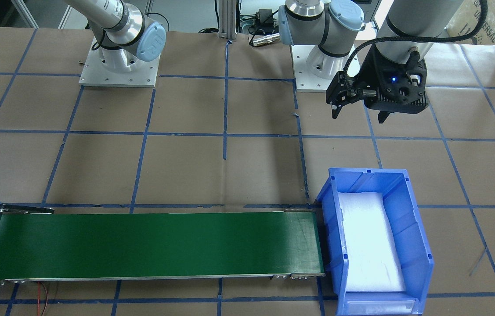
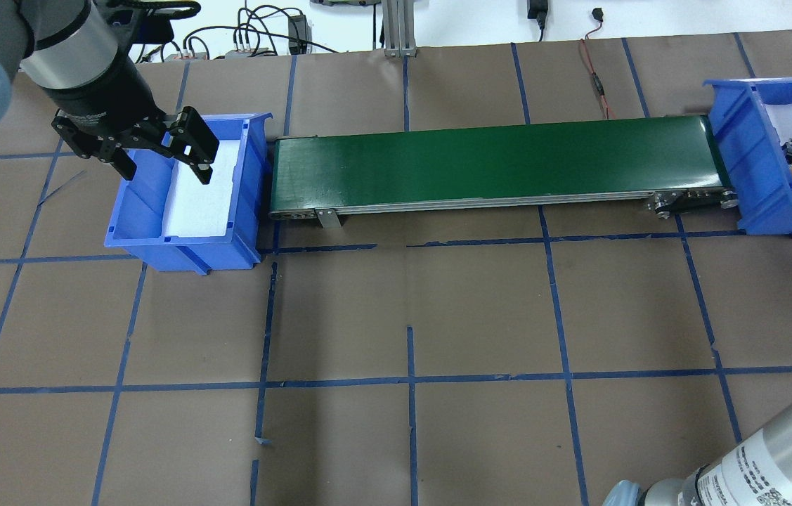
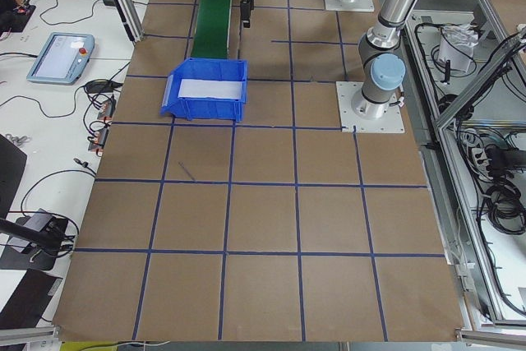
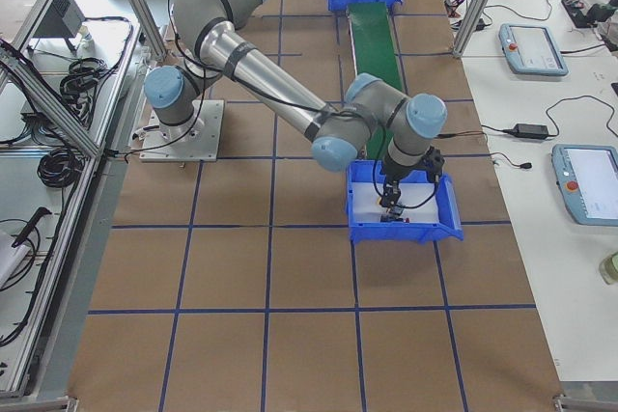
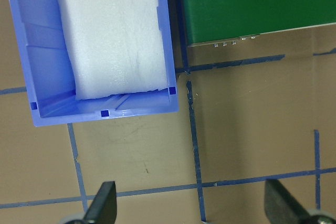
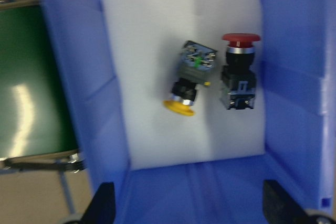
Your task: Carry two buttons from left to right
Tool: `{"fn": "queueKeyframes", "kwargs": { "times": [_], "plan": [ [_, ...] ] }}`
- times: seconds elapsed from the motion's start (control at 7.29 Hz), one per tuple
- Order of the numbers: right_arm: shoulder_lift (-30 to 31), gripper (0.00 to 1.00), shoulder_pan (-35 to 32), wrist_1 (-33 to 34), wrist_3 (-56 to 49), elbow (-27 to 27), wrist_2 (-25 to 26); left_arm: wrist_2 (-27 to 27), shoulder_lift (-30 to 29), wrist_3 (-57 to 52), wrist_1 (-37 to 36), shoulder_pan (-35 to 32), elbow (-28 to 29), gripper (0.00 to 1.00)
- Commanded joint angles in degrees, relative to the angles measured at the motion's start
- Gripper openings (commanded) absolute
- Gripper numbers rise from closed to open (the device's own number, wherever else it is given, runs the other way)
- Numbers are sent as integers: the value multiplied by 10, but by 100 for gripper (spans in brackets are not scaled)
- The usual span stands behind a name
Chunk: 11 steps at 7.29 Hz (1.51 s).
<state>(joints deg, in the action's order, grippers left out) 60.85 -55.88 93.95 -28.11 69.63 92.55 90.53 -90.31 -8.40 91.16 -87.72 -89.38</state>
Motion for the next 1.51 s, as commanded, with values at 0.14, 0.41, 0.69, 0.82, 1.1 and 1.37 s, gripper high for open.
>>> {"fn": "queueKeyframes", "kwargs": {
  "times": [0.14,0.41,0.69,0.82,1.1,1.37],
  "plan": [
    [103,100,-161,-130,123,-6,-9,0,-4,3,-5,-2,2,100],
    [157,100,-272,-131,246,17,-58,-4,-17,37,-8,-10,16,100],
    [230,100,-325,-123,300,102,-57,-1,-16,53,-8,-25,17,100],
    [238,100,-328,-73,298,119,-51,-4,-9,51,-7,-24,16,100],
    [234,100,-332,-94,304,119,-41,-5,-4,50,-7,-20,10,100],
    [231,100,-332,-92,307,125,-44,-5,-4,50,-7,-20,10,100]
  ]
}}
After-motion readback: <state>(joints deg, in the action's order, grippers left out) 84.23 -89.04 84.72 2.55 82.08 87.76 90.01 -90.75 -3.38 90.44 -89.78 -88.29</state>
